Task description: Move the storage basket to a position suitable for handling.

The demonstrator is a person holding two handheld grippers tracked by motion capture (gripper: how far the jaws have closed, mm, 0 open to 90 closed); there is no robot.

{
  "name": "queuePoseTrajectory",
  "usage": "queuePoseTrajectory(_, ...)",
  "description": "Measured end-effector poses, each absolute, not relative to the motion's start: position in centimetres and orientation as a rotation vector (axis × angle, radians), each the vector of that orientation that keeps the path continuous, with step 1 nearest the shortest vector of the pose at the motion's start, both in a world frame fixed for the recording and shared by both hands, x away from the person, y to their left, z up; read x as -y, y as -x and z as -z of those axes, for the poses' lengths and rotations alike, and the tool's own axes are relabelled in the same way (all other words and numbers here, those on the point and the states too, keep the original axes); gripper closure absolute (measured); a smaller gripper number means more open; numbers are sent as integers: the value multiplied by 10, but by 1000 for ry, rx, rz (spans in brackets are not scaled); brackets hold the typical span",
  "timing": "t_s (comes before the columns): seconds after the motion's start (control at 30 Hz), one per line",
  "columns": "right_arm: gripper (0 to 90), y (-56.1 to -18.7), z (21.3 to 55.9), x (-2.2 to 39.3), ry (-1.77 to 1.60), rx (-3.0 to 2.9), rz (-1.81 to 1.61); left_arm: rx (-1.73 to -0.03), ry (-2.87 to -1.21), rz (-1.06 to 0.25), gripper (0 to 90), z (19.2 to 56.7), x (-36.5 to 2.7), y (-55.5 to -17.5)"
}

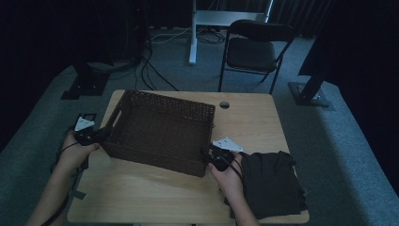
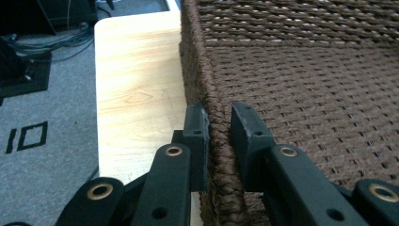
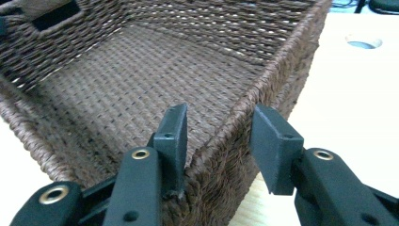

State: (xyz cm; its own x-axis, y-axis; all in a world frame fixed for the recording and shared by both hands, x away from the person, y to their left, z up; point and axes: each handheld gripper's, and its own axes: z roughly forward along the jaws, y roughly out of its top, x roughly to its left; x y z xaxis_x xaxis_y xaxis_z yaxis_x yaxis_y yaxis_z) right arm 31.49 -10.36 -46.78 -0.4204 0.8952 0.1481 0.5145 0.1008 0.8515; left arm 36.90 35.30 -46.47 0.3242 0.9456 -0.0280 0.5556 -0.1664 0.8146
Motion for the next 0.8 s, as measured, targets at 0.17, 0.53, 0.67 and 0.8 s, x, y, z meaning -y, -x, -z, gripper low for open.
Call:
queuePoseTrajectory(0.17, 624, -322, 467, 106, -1366, -1952, -1201, -1366, -1786, -644, 768, 467, -347, -354)
queuePoseTrajectory(0.53, 690, -326, 468, 108, -1359, -1917, -1177, -1427, -1747, -677, 776, 468, -336, -338)
queuePoseTrajectory(0.67, 692, -321, 468, 109, -1375, -1910, -1203, -1433, -1763, -664, 778, 466, -337, -331)
queuePoseTrajectory(0.8, 693, -313, 469, 112, -1384, -1919, -1226, -1421, -1764, -634, 773, 466, -339, -322)
